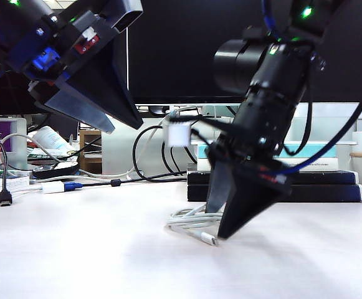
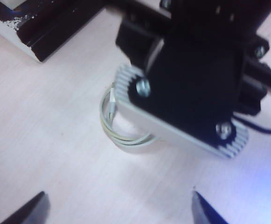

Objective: Unfold the white charging cable into a straight cable.

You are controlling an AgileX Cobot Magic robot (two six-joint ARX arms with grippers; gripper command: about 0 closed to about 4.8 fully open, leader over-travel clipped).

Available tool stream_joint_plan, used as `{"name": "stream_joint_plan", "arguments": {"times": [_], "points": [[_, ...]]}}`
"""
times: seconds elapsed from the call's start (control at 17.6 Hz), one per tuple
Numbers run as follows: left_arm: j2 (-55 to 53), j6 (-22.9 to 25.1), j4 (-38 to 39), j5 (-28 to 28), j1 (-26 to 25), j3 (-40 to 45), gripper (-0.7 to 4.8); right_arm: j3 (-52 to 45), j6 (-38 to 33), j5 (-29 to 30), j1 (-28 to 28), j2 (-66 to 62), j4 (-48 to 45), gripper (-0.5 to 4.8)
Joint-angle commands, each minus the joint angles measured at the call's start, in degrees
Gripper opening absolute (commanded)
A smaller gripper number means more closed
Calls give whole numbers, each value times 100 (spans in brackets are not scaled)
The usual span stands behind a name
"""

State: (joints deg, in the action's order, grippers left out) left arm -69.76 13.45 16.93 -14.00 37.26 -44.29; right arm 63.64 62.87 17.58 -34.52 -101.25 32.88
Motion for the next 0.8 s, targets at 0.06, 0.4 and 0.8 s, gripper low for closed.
{"name": "stream_joint_plan", "arguments": {"times": [0.06, 0.4, 0.8], "points": [[13, 2, -70, -46, 2, -35, 404, 20, 9, -125, -68, -173, -157, 100], [28, 155, -466, 1646, 0, -37, 404, 776, -1137, -953, -98, -181, -682, -4], [210, 127, -1438, 597, -732, -35, 479, 2653, -2138, -951, -96, 334, 782, -5]]}}
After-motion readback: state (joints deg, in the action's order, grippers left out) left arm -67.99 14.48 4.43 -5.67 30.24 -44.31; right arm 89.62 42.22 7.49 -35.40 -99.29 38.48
